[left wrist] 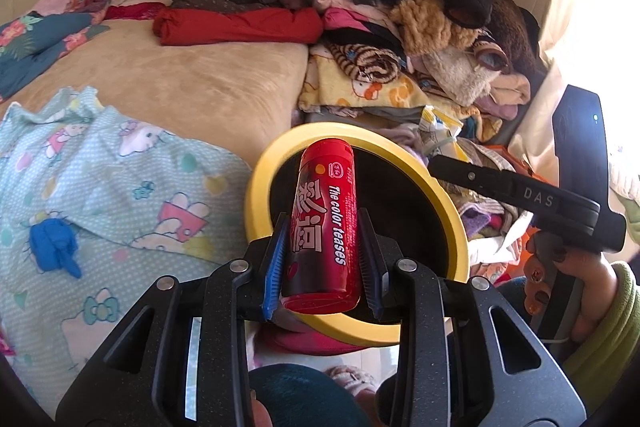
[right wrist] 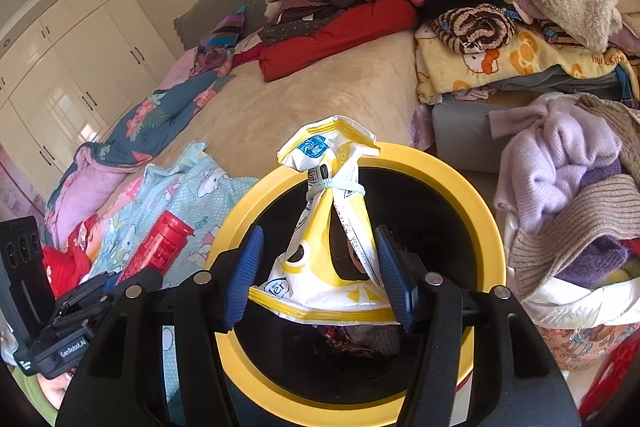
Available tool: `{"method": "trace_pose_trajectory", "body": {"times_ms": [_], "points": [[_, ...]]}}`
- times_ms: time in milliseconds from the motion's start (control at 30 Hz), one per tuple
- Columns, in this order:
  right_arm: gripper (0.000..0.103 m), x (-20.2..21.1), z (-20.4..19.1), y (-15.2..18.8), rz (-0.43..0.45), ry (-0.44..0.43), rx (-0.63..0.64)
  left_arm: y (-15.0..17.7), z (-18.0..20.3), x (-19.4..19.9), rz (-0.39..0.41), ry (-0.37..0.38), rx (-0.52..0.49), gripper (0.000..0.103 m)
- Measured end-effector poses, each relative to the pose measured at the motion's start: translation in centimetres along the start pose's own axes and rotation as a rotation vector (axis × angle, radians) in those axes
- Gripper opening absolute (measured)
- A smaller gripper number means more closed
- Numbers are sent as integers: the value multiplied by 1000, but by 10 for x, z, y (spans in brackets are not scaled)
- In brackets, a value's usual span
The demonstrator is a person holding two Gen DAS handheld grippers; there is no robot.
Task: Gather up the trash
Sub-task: 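Carry the tube and yellow wrapper over the yellow bin and open both tools, then move both open tools back over the blue glove and small wrapper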
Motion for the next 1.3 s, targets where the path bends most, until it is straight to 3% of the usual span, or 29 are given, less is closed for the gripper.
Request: {"method": "trace_pose_trajectory", "body": {"times_ms": [467,633,667,700,767,833,867,1100,1300], "points": [[55,-3,21,-6,-1,38,-39,3,22,-36,-60,55,-42,26],[59,-3,22,-8,-5,7,-58,0,29,-50,-78,90,-61,26],[62,-4,23,-8,-11,-14,-76,1,28,-51,-82,102,-62,31],[71,-4,23,-9,-8,-17,-87,0,29,-52,-87,99,-65,53],[75,-2,26,-10,14,4,-95,2,26,-49,-80,55,-78,77],[76,-2,28,-10,19,29,-90,4,21,-43,-68,28,-75,82],[77,-1,29,-10,24,41,-89,4,19,-40,-64,19,-73,92],[78,0,18,-5,52,86,-19,7,-4,-15,-20,-52,-27,92],[81,3,-3,-2,68,72,42,8,-25,7,21,-86,22,92]]}}
Point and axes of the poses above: each gripper's, at about its wrist camera, not at the fingertips, and x roughly against the way its jaws point, z to its right, y to its underside, the point moved 5 cm from there along -x, roughly the way its jaws point, and after that the axes turned 12 degrees about -x, right-handed, at the moved point
